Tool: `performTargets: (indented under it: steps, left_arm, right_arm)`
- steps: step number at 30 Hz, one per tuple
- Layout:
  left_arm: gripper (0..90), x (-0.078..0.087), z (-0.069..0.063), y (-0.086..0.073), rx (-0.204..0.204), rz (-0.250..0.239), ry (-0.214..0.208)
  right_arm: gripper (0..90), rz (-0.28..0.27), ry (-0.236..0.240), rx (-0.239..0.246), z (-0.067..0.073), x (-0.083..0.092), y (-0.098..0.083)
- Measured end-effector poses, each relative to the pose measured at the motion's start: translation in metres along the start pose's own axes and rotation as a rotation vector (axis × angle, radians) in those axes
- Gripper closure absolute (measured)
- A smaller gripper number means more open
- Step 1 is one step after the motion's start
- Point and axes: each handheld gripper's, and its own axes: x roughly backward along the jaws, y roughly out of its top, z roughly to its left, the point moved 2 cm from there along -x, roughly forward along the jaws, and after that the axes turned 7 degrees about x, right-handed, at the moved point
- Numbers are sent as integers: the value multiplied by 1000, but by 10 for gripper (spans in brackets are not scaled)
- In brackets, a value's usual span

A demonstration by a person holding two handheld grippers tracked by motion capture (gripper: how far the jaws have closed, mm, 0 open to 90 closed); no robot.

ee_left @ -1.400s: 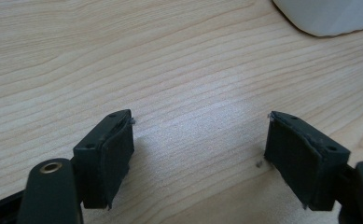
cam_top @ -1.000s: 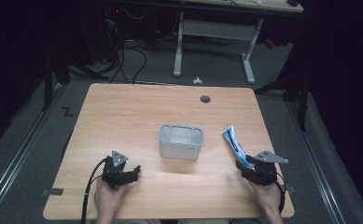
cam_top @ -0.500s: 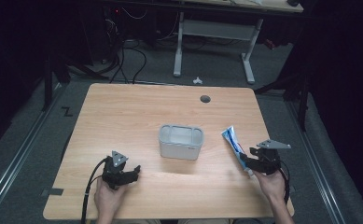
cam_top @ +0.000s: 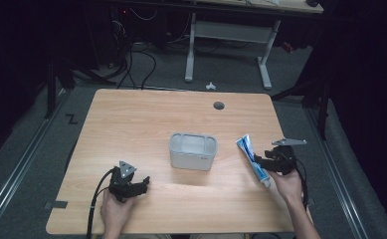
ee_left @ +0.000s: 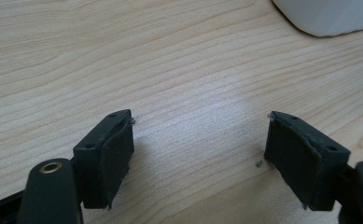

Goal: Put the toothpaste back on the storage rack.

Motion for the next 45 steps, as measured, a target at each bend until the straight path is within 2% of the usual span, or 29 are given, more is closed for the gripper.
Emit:
performTargets:
  steps: [1,6,14,15,18,23,26,32,45]
  left_arm:
    - [241,0,0,0,-1,0,1]
    - [240,0,0,0,-3,0,2]
    - [240,0,0,0,-3,1,2]
    - [240,0,0,0,-3,1,2]
    - [240,0,0,0,-3,1,2]
    - [240,0,0,0,-2,2,0]
    - [240,0,0,0,0,2,-2]
    - [240,0,0,0,0,2,-2]
    - [238,0,0,0,-1,2,-2]
  right_arm:
    - [431,25,1,0,-2,-5,4]
    - [421,74,-10,8,-3,-15,10]
    - [416,107,-15,8,-5,-27,18]
    - [411,126,-18,5,-7,-31,19]
    - [408,138,-6,-10,-8,-35,22]
    - [397,179,1,0,-6,-41,26]
    - [389,231,9,-19,-6,-51,26]
    - [392,266,28,-40,-8,-58,29]
    - [449,323,20,-15,-3,-69,31]
